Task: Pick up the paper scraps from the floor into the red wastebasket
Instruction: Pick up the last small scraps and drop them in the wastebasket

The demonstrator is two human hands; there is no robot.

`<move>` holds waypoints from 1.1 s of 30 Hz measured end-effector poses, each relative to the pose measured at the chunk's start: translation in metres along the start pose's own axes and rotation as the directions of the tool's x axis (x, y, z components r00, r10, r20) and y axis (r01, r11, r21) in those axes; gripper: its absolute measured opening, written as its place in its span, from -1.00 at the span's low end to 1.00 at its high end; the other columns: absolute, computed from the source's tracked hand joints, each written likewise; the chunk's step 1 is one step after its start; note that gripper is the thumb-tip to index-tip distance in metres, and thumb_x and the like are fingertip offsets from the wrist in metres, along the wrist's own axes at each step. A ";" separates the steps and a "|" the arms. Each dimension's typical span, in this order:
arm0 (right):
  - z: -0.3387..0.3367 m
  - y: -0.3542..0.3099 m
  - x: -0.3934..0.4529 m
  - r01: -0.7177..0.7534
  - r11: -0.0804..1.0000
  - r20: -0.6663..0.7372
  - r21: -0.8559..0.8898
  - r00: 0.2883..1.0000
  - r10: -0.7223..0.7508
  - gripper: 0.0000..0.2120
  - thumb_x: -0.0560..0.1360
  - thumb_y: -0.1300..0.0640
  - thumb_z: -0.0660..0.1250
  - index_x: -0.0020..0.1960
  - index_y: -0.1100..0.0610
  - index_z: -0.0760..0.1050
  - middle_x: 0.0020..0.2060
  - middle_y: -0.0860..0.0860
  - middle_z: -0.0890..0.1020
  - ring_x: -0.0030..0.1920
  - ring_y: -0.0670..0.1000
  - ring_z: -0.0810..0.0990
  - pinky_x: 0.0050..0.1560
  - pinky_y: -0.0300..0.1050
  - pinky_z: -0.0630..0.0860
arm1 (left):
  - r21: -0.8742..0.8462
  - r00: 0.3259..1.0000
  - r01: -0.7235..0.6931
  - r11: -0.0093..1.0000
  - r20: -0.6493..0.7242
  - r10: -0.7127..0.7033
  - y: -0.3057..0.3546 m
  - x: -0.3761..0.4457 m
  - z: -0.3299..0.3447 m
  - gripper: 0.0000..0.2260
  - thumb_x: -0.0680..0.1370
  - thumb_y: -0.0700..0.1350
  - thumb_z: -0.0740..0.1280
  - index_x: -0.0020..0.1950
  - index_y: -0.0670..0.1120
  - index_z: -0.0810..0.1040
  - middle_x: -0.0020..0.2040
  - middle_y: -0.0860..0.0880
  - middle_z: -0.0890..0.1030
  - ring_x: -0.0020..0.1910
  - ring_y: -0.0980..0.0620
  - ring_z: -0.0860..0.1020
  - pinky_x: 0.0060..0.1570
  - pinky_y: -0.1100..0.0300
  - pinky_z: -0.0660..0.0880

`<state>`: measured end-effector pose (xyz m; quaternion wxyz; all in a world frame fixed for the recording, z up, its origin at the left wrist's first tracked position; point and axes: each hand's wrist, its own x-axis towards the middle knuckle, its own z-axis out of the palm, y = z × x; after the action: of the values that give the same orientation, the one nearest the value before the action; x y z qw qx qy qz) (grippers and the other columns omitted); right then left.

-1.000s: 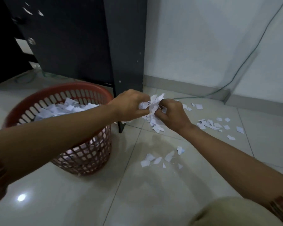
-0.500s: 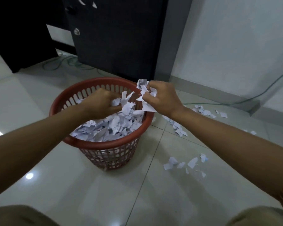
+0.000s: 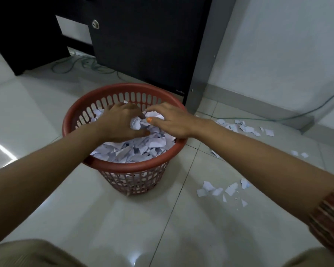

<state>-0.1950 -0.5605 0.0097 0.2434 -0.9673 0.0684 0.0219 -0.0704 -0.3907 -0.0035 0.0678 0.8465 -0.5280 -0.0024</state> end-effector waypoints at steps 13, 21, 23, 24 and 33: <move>-0.018 -0.004 -0.009 -0.123 0.983 0.084 -0.136 0.987 0.135 -0.58 0.66 -0.10 -0.04 0.42 0.02 0.33 0.33 0.08 0.41 0.34 0.08 0.36 0.25 -0.07 0.27 | -0.046 0.997 -0.079 0.996 0.002 0.079 0.016 0.004 0.009 -0.51 0.43 0.33 0.32 0.25 0.10 0.51 0.40 -0.01 0.42 0.37 -0.10 0.34 0.29 -0.18 0.27; -0.033 -0.010 -0.009 -0.118 0.993 0.026 0.015 0.993 0.118 -0.68 0.66 0.06 0.08 0.29 0.11 0.49 0.19 -0.04 0.52 0.18 -0.04 0.47 0.10 -0.17 0.38 | -0.027 0.997 -0.080 0.996 0.010 0.081 0.016 0.005 0.009 -0.39 0.36 0.47 0.18 0.26 0.14 0.50 0.44 0.03 0.38 0.45 -0.10 0.26 0.36 -0.33 0.10; -0.031 -0.008 -0.008 -0.076 0.995 -0.012 0.064 0.997 0.077 -0.72 0.63 0.14 0.14 0.27 0.08 0.52 0.18 -0.06 0.53 0.16 -0.08 0.48 0.09 -0.20 0.40 | -0.024 0.998 -0.049 0.999 0.029 0.050 0.018 0.005 0.005 -0.33 0.33 0.49 0.12 0.28 0.14 0.49 0.47 0.03 0.34 0.49 -0.11 0.18 0.37 -0.36 -0.04; -0.030 -0.006 -0.008 -0.054 0.994 -0.040 0.098 0.998 0.058 -0.73 0.61 0.19 0.17 0.25 0.07 0.53 0.19 -0.05 0.54 0.17 -0.07 0.50 0.11 -0.19 0.43 | -0.021 0.999 -0.032 0.999 0.037 0.033 0.019 0.006 0.003 -0.31 0.32 0.50 0.10 0.30 0.15 0.48 0.49 0.03 0.31 0.51 -0.12 0.14 0.37 -0.37 -0.11; -0.038 0.014 -0.009 0.037 0.993 -0.441 0.112 0.897 0.016 -0.93 0.48 0.21 0.37 -0.11 0.14 0.64 -0.24 -0.12 0.63 -0.22 -0.22 0.57 -0.14 -0.40 0.47 | -0.197 0.988 -0.057 0.979 -0.151 0.027 0.049 0.037 -0.031 -0.67 0.44 -0.12 0.45 0.17 -0.06 0.52 0.11 -0.08 0.53 0.11 -0.10 0.48 0.00 0.13 0.38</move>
<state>-0.2055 -0.5893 0.0371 0.2783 -0.9313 0.1177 -0.2033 -0.0953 -0.4415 0.0353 0.1918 0.8218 -0.5364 0.0082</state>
